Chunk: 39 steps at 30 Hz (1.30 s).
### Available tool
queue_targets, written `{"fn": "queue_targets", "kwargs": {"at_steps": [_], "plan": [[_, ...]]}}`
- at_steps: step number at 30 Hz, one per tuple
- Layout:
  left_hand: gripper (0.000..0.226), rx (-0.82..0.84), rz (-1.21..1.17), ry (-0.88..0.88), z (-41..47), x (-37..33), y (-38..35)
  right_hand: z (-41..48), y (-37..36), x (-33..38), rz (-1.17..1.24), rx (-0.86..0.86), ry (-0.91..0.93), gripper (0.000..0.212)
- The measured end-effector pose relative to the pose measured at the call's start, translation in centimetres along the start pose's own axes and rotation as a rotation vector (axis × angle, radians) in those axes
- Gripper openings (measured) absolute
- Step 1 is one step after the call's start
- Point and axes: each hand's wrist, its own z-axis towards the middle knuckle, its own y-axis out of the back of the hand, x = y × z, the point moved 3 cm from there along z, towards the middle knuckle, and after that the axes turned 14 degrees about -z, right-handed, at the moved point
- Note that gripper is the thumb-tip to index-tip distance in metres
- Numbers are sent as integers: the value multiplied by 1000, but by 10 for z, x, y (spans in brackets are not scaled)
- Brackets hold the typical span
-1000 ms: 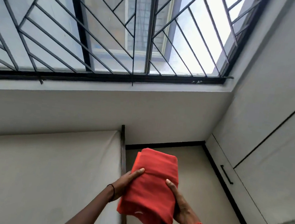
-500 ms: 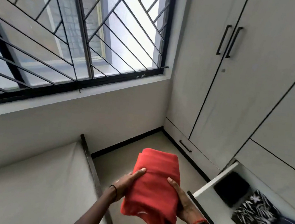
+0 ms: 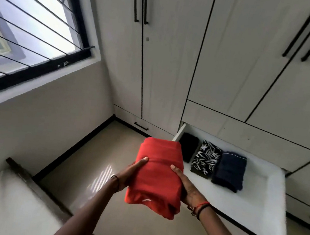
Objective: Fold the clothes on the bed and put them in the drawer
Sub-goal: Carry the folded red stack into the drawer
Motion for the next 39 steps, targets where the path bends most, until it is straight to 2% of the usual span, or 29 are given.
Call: {"fn": "queue_targets", "kwargs": {"at_steps": [3,7,11,13,16,18,23,26,28,34,39], "plan": [[82,67,37,25,27,3,-36,-5,39,6,31,-44,-2,63],[81,99,71,75,64,7,-80,0,90,15,37,-78,-15,84],[62,121,66,132,107,17,-130,10,149,22,94,-99,-84,74],[71,110,79,149,130,17,-148,18,175,28,112,-117,-96,72],[71,112,96,178,169,16,-171,34,207,42,95,-130,-80,91],[63,93,98,215,194,20,-185,46,230,46,115,-136,-89,90],[56,62,83,288,228,32,-212,58,269,44,147,-174,-127,83],[78,133,89,322,256,38,-228,63,294,44,170,-214,-140,84],[84,175,107,347,273,41,-241,63,307,43,204,-245,-138,84],[72,310,169,440,315,50,-290,62,347,32,319,-371,-136,90],[71,331,252,513,335,62,-320,57,369,22,396,-448,-128,98]]}}
